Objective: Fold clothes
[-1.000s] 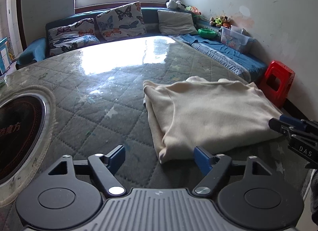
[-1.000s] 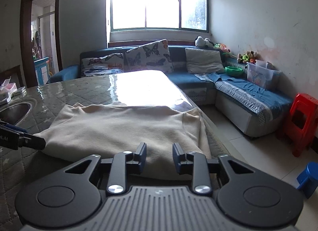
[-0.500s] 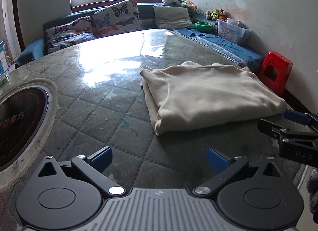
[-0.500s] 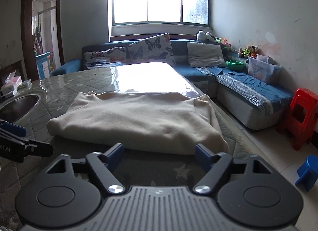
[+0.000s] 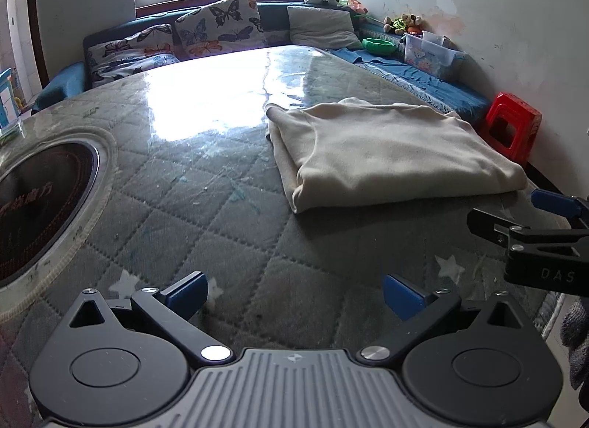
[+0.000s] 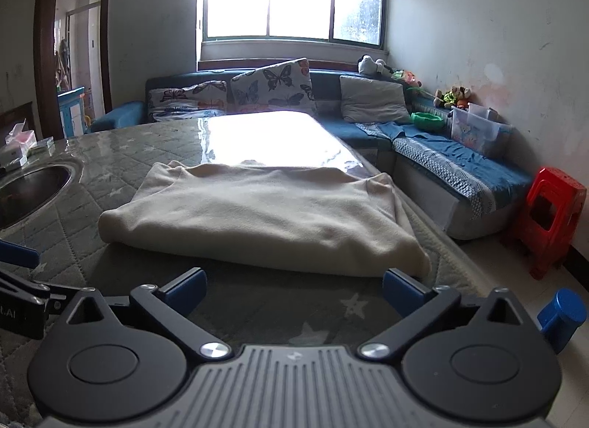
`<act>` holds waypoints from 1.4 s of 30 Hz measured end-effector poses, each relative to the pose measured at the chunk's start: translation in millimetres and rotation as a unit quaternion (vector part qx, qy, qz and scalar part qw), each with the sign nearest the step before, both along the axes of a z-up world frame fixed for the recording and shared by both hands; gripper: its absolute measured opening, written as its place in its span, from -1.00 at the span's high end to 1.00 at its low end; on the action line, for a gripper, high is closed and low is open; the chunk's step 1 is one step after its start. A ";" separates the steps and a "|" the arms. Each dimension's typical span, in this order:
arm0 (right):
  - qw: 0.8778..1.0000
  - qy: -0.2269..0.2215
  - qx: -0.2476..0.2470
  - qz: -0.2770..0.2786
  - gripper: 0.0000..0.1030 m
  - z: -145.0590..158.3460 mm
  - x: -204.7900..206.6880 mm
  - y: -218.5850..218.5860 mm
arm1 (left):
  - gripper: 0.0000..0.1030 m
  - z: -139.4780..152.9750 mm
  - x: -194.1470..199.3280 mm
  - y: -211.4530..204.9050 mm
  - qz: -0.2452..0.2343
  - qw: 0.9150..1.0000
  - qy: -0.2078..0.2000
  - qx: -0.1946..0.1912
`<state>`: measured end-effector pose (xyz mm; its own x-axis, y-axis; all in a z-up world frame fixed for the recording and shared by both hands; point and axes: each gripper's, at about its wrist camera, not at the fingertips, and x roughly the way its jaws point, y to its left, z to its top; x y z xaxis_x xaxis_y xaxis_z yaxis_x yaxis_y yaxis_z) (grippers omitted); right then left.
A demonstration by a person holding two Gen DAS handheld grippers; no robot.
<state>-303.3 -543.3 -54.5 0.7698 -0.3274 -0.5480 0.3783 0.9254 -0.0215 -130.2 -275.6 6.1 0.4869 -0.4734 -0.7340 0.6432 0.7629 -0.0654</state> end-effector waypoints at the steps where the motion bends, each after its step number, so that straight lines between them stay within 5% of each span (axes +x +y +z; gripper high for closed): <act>1: 1.000 0.001 0.003 0.000 -1.00 -0.5 0.4 0.4 | -1.00 -0.1 -0.5 0.8 0.000 1.000 0.001 0.000; 42: 0.999 0.011 0.035 -0.010 -1.00 -5.0 -14.8 15.1 | -1.00 -4.0 -31.7 1.5 -0.015 1.000 -0.011 0.014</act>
<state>-318.1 -528.2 -59.4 0.7516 -0.3022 -0.5863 0.3961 0.9175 0.0349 -161.9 -274.1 2.0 0.4891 -0.4677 -0.7363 0.6661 0.7452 -0.0308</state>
